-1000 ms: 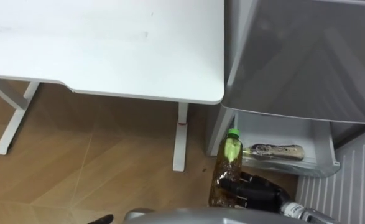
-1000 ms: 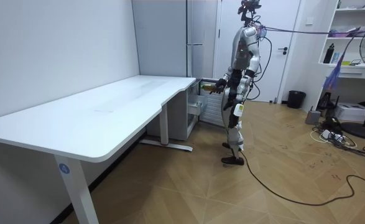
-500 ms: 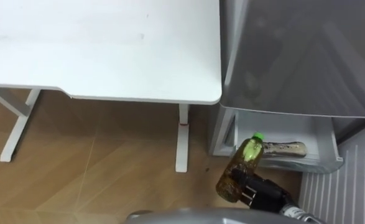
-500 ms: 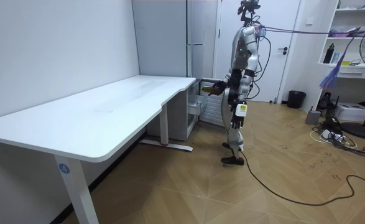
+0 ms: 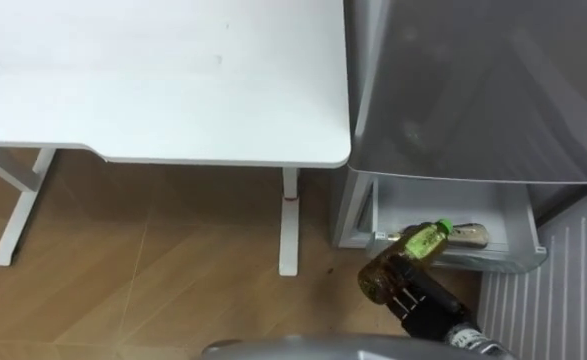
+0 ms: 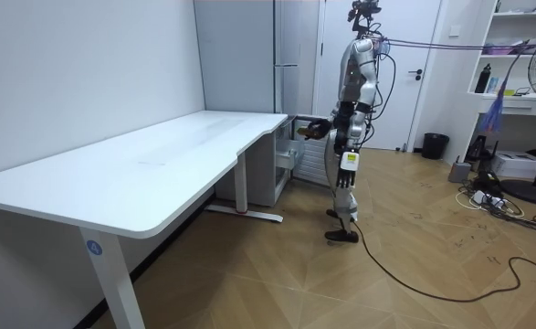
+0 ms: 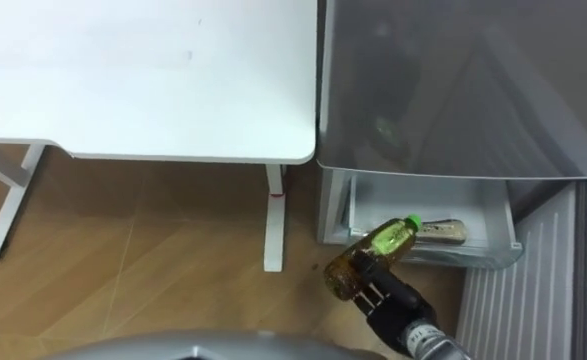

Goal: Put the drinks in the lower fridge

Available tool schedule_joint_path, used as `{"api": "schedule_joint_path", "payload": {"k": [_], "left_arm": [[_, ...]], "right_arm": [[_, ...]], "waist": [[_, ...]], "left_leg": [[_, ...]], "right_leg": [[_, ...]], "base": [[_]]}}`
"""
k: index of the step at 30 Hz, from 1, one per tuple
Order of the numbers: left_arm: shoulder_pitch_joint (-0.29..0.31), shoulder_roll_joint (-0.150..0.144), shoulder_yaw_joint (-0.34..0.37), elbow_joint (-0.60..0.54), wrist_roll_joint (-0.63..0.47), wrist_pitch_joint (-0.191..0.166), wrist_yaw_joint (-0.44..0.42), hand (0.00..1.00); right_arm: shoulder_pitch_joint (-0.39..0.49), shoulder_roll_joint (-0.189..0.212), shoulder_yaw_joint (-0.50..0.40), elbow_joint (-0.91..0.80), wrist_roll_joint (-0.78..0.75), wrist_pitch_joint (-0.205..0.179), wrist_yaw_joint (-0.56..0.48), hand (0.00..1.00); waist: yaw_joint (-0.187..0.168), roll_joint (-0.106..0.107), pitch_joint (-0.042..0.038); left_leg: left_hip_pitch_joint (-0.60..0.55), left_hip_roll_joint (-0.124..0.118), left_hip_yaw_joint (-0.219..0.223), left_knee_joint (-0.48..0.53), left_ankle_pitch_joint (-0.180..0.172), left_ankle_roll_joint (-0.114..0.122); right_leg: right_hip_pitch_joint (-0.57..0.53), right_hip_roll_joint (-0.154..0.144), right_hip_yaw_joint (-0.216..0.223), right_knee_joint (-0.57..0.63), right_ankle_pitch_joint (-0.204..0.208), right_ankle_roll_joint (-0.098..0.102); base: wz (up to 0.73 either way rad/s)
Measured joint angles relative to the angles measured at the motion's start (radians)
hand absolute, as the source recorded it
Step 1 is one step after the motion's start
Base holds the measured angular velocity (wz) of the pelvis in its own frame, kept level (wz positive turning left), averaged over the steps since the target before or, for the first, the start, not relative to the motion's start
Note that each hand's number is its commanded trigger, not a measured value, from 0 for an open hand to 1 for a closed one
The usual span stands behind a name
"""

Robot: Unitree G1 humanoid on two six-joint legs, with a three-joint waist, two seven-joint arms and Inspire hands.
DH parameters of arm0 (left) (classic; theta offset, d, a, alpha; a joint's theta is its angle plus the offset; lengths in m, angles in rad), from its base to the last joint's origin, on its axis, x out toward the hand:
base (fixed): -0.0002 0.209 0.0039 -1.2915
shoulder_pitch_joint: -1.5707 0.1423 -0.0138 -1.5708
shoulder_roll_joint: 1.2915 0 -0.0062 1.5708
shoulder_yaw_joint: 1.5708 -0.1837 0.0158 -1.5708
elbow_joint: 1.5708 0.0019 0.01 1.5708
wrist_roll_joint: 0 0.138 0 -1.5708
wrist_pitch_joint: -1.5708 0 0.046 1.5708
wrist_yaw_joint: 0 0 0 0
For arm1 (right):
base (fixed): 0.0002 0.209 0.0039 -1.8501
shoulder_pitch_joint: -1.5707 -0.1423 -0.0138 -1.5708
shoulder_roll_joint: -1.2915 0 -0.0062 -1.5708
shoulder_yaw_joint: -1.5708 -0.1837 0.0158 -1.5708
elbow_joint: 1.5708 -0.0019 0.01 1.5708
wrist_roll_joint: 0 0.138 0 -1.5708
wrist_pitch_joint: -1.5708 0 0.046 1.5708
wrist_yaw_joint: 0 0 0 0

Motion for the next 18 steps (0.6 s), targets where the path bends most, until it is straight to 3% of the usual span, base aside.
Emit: {"api": "schedule_joint_path", "payload": {"k": [8, 13, 18], "left_arm": [[-0.015, -0.005, -0.053, 0.0, 0.101, 0.001, 0.001, 0.0], [-0.016, -0.013, -0.031, 0.002, 0.128, 0.001, 0.001, 0.0], [-0.015, -0.015, -0.01, 0.002, 0.129, 0.007, -0.005, 0.0]], "right_arm": [[-0.029, -0.001, 0.022, -0.005, 0.125, -0.032, -0.038, 1.0], [-0.062, -0.002, 0.019, -0.008, 0.186, -0.044, -0.069, 1.0], [-0.1, -0.001, -0.031, -0.008, 0.211, -0.043, -0.079, 1.0]], "waist": [[0.001, 0.005, 0.0011], [0.002, 0.004, -0.0004], [0.001, 0.009, 0.0041]], "left_leg": [[0.003, 0.001, 0.0, -0.004, -0.001, -0.001], [0.005, 0.001, 0.0, 0.001, -0.001, -0.001], [0.004, 0.0, 0.0, 0.002, -0.001, -0.001]], "right_leg": [[-0.002, 0.006, 0.011, -0.01, 0.0, 0.0], [-0.001, 0.005, 0.009, -0.01, 0.0, 0.0], [0.0, 0.004, 0.008, -0.012, 0.0, 0.0]], "base": [[0.0], [0.0], [0.0]]}}
